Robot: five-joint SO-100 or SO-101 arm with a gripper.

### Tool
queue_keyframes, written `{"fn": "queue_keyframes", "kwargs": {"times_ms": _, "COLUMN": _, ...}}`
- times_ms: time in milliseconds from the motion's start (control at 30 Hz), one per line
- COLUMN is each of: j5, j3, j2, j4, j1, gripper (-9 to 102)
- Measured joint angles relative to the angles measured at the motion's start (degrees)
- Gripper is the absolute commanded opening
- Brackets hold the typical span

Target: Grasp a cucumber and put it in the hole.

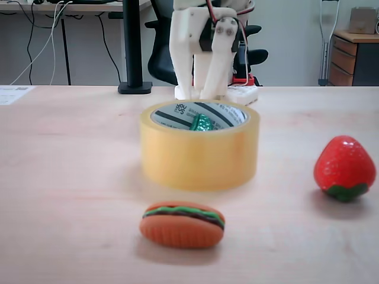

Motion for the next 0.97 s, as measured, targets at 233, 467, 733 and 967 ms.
{"fn": "queue_keyframes", "kwargs": {"times_ms": 233, "j5": 0.0, "j3": 3.2, "j2": -0.1, "j4": -0.1, "j1": 0.0, "gripper": 0}}
{"fn": "queue_keyframes", "kwargs": {"times_ms": 467, "j5": 0.0, "j3": 3.2, "j2": -0.1, "j4": 0.3, "j1": 0.0, "gripper": 0}}
{"fn": "queue_keyframes", "kwargs": {"times_ms": 733, "j5": 0.0, "j3": 3.2, "j2": -0.1, "j4": 0.3, "j1": 0.0, "gripper": 0}}
{"fn": "queue_keyframes", "kwargs": {"times_ms": 967, "j5": 0.0, "j3": 3.2, "j2": -0.1, "j4": 0.3, "j1": 0.0, "gripper": 0}}
